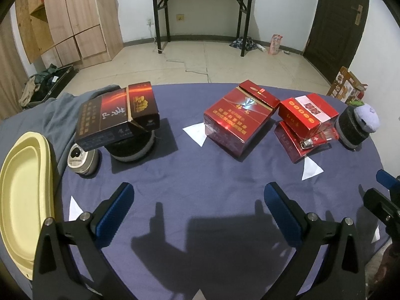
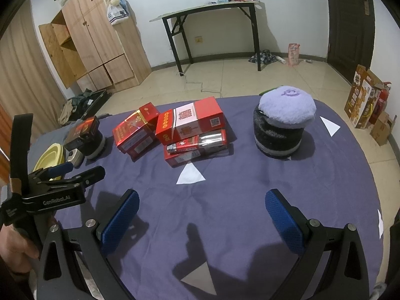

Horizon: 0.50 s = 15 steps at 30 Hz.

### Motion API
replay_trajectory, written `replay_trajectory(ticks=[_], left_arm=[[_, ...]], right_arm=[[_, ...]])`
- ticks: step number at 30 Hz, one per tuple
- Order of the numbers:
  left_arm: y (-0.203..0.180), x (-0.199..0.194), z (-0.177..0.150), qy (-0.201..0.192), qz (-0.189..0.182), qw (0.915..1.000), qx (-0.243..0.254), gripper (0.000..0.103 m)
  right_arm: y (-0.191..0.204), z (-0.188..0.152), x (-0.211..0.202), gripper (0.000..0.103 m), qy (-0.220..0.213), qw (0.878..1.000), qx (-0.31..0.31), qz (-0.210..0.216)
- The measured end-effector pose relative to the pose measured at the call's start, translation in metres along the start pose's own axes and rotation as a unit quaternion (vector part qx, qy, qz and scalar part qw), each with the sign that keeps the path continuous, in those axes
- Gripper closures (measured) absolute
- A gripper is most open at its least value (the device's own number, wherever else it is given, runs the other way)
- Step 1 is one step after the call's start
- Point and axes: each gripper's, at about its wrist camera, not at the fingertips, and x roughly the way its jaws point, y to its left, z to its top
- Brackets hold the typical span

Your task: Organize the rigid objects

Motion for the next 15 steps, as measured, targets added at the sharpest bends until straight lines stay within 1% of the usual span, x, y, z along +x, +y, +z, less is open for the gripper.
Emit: replay_trajectory(ticks=[6, 8, 15], left_arm=[[-0.001, -0.002, -0.003, 0.002, -0.005, 1.0000, 0.000, 0.000], [-0.002, -0.002, 0.006, 0.005, -0.005, 1.0000, 0.002, 0.000], [-0.003, -0.002, 0.007, 0.013, -0.005, 0.9999, 0.003, 0.000]], right_arm=[[0.001, 0.000, 0.000, 0.000, 0.000, 1.000, -0.003, -0.001], [0.001, 0.000, 0.000, 0.000, 0.002, 1.000, -0.001, 0.000], [0.000, 0.001, 0.003, 0.000, 0.006, 1.000, 0.002, 0.001]])
